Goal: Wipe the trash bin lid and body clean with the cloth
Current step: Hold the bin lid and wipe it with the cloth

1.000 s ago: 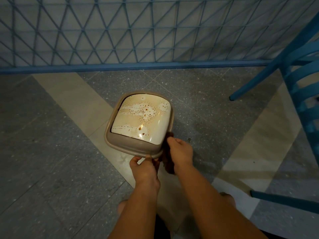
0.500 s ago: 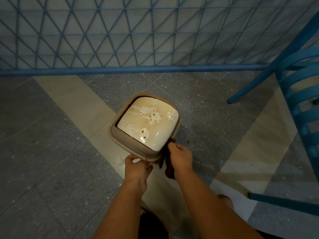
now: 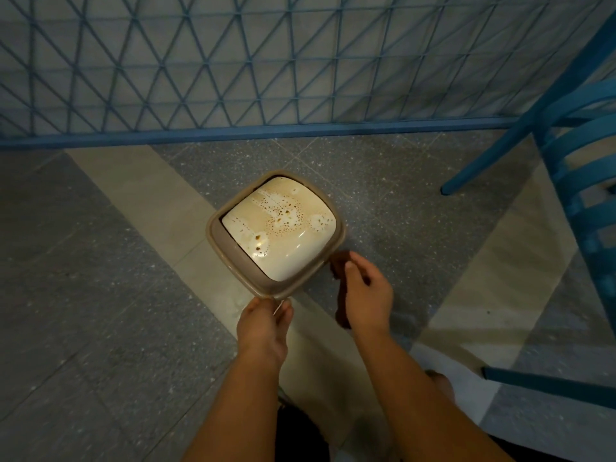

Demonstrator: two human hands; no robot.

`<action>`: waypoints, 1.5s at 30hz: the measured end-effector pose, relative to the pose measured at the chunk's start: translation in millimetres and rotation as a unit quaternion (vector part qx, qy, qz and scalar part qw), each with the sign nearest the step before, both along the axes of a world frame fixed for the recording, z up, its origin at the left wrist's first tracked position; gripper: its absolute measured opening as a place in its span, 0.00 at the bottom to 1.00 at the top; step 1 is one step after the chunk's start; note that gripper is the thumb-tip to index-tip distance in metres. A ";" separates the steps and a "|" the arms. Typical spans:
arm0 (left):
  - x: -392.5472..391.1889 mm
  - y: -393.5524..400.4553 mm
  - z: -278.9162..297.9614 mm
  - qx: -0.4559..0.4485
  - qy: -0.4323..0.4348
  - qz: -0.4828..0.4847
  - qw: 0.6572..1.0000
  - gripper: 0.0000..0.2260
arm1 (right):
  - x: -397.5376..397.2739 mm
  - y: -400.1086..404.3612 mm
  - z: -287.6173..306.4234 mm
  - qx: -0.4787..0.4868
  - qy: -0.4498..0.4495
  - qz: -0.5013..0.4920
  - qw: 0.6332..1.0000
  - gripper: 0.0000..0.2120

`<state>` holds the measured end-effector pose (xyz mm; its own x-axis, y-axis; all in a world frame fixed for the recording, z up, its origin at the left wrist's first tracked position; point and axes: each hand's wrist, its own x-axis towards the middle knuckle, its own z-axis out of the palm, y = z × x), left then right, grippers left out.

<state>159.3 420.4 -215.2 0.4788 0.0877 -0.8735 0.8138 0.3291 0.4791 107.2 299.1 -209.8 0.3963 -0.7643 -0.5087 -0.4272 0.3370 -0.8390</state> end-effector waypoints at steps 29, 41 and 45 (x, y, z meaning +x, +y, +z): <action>-10.2 -7.4 5.9 0.010 -0.037 -0.019 0.999 0.18 | -6.1 36.6 -16.6 -0.258 0.081 0.303 0.914 0.07; 8.0 17.6 -2.3 0.003 -0.026 -0.060 0.998 0.15 | 19.1 -36.0 -13.7 -0.168 0.139 0.114 0.969 0.06; 18.3 28.4 -10.0 0.005 -0.023 0.019 1.000 0.17 | 9.7 -40.6 -12.6 -0.067 0.101 0.066 0.990 0.06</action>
<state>177.5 448.8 -225.2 0.5139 0.1161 -0.8500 0.7780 0.3545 0.5188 116.9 258.5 -222.4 0.3971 -0.7785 -0.4860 -0.6238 0.1595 -0.7651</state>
